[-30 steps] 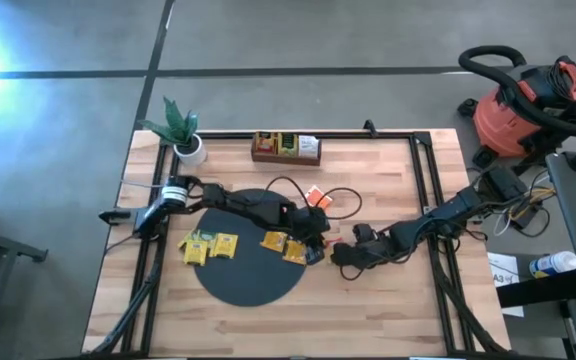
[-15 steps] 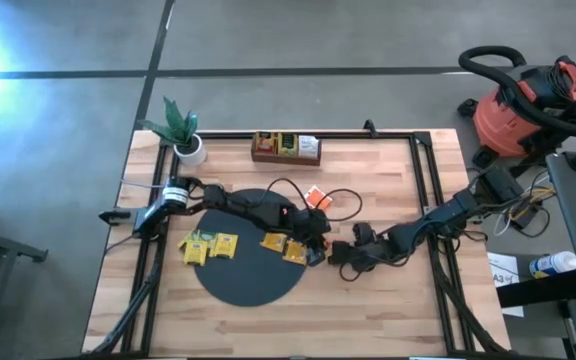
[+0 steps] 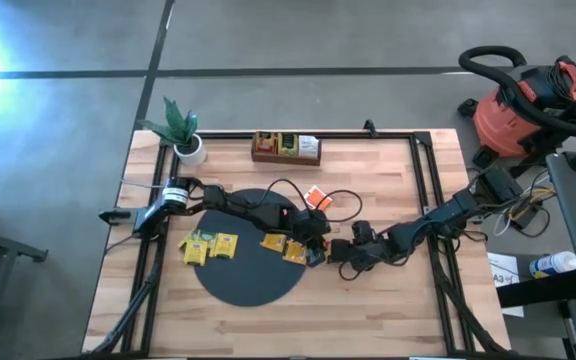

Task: Pick & Place Tea
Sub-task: Put the orange tea bag into the left section of the wooden organizer

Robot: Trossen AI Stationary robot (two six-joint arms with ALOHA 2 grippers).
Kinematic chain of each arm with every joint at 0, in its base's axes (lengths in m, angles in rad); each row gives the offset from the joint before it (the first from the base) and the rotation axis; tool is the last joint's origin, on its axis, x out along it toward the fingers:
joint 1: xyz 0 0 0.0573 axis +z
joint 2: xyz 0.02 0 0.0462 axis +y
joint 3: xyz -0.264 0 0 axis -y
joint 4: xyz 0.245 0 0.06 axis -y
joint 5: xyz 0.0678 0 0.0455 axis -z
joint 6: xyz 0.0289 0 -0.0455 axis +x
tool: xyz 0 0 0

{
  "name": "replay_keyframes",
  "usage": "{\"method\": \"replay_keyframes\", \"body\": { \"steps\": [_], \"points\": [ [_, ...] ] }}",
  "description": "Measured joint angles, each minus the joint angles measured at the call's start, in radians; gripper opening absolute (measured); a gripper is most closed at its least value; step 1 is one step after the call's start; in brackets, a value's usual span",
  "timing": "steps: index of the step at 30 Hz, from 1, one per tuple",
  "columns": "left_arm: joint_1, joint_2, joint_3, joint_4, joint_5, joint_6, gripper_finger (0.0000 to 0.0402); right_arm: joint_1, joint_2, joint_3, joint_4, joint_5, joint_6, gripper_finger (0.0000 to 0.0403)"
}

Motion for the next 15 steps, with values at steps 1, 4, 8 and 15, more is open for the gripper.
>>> {"method": "replay_keyframes", "body": {
  "steps": [1,4,8,15],
  "points": [
    [0.0,0.0,0.0,-0.001,0.0,0.0,0.0149,0.0,0.0,0.001,-0.001,0.003,-0.001,0.0063],
    [0.0,0.0,0.0,-0.008,0.0,0.0,0.0149,0.0,0.0,0.001,-0.001,0.004,-0.005,0.0054],
    [0.0,-0.011,-0.001,-0.027,0.0,0.0,0.0149,0.0,-0.001,0.002,-0.005,0.007,-0.046,0.0038],
    [0.003,-0.104,-0.002,-0.109,-0.056,0.043,0.0149,-0.001,-0.006,0.006,-0.006,0.015,-0.132,0.0009]
  ]
}}
